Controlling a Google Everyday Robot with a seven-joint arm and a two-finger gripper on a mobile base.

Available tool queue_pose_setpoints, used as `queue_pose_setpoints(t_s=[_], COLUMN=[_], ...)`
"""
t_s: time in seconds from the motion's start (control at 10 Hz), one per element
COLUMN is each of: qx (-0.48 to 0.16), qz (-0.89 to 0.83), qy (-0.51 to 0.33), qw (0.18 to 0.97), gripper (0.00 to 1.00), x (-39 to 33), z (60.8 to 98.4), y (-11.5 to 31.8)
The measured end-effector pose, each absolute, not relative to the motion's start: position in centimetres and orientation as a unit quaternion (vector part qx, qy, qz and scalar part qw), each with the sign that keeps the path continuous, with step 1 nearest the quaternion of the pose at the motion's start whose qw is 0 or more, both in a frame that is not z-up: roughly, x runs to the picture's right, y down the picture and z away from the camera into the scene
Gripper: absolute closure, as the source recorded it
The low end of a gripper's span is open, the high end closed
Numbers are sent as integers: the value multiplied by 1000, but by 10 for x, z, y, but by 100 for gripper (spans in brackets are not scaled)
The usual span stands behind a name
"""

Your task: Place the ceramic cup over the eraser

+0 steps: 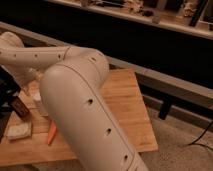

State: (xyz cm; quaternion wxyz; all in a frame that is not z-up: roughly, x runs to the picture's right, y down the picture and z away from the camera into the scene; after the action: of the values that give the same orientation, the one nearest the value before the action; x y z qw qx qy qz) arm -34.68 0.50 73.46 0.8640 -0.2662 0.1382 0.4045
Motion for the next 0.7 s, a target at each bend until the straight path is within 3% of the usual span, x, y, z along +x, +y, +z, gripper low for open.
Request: queue_pose_setpoints(t_s=[0.7], qx=[-295], qz=[371], qy=[146], qw=[868], gripper=[35], x=[-338], z=[737], y=[53])
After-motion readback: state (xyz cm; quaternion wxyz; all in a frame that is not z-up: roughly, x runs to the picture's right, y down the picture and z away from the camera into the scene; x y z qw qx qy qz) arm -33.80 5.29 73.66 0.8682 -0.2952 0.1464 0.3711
